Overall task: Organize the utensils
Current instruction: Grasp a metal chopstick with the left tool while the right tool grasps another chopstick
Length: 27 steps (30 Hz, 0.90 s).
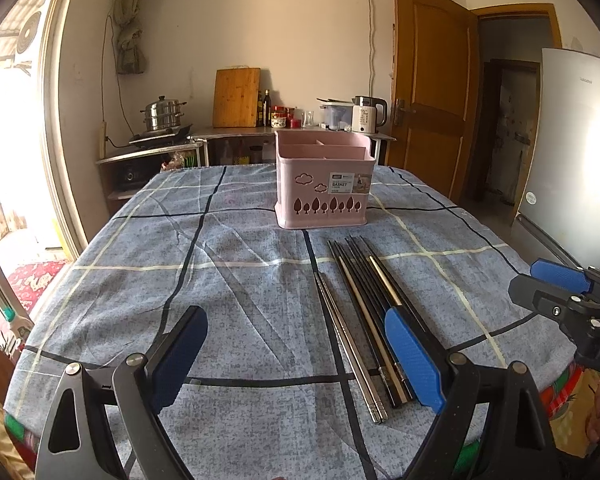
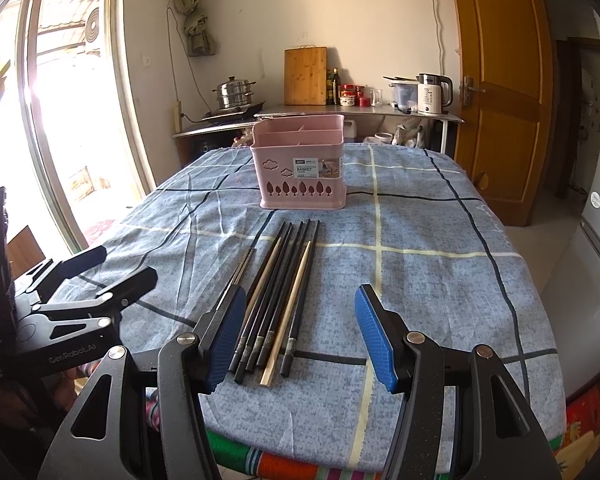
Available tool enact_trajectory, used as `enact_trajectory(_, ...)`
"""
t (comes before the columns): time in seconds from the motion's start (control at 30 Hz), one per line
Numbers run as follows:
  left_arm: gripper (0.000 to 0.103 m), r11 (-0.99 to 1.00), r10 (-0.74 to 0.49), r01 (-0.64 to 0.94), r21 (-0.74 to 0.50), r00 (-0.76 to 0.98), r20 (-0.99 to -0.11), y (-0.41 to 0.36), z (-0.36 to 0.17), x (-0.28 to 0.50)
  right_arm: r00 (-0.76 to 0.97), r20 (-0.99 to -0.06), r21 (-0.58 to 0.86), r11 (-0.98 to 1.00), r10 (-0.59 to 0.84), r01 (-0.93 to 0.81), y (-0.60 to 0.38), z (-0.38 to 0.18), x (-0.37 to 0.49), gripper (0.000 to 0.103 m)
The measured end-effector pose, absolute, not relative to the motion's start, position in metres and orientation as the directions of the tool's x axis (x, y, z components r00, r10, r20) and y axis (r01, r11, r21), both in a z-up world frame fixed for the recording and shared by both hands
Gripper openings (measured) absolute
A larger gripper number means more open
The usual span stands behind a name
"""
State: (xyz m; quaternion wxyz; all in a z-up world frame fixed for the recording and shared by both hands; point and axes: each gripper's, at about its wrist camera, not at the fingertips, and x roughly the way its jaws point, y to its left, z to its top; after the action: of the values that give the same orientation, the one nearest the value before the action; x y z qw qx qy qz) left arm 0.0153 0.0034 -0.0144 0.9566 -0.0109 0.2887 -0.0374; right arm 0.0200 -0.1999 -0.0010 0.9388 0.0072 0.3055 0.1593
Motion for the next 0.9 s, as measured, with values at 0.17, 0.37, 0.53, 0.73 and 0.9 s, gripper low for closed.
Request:
enact_trajectory(0.17,0.091,0.995,-0.087,0.041,-0.088,0.786,-0.613,0.012,-0.032,0.042,0.756,-0.575,0.110,0.945,0.312,-0.306,-0.196,-0.004,0.027,0.057)
enact_trajectory(0.37,0.090,0.995,-0.082,0.019,-0.099,0.721,-0.688,0.016,-0.053,0.078,0.743,-0.589,0.118,0.944,0.317,-0.309,-0.193,-0.011,0.038,0.057)
enact_trajectory(0.53,0.085,0.994,-0.093,0.025,-0.102,0.665,-0.741,0.009,-0.066,0.101,0.729,-0.604,0.128,0.942,0.322,-0.310,-0.192,-0.017,0.046,0.057)
enact_trajectory(0.73,0.084,0.995,-0.080,0.003,-0.099,0.612,-0.787,0.003,-0.081,0.121,0.717,-0.617,0.143,0.942,0.324,-0.302,-0.195,-0.024,0.053,0.057)
enact_trajectory(0.9,0.084,0.998,-0.049,-0.009,-0.069,0.610,-0.791,0.001,-0.082,0.125,0.714,-0.621,0.161,0.944,0.323,-0.287,-0.201,-0.027,0.060,0.057)
